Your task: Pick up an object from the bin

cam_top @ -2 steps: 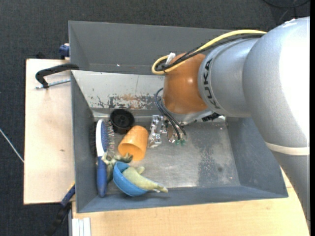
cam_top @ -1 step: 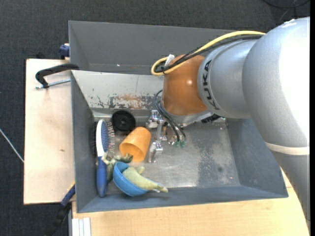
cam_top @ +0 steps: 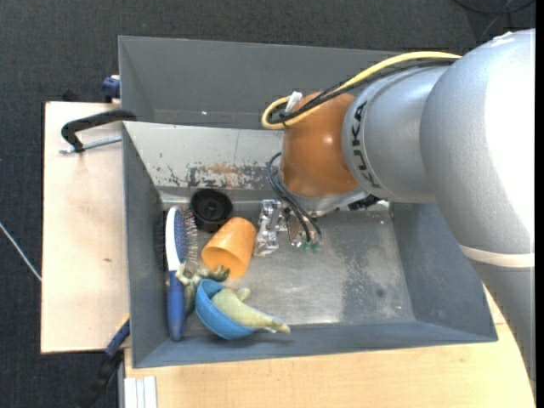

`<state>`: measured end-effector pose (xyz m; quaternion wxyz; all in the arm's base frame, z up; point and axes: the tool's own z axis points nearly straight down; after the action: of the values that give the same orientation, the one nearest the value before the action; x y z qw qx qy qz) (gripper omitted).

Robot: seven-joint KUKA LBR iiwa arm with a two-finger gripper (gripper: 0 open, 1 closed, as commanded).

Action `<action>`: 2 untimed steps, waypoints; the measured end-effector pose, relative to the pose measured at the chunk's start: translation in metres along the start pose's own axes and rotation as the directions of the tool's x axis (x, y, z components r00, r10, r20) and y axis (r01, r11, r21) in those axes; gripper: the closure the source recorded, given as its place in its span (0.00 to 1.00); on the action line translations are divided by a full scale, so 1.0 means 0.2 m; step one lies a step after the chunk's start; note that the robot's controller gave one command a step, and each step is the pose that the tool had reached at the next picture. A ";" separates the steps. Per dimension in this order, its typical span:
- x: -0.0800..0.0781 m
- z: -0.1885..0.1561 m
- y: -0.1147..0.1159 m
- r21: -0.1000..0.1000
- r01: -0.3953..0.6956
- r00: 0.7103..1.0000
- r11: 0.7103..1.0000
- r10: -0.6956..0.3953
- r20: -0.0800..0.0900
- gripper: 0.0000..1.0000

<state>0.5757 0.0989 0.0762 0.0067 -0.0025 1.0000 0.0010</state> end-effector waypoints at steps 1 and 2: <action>0.02 0.01 0.00 -0.001 0.001 1.000 1.000 -0.001 -0.010 0.00; 0.00 0.00 0.00 0.000 0.000 1.000 1.000 0.000 0.000 1.00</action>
Offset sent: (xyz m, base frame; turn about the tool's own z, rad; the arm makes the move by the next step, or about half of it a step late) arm 0.0000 0.0000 0.0000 0.0000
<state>0.5756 0.0989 0.0762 0.0067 -0.0025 1.0000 0.0010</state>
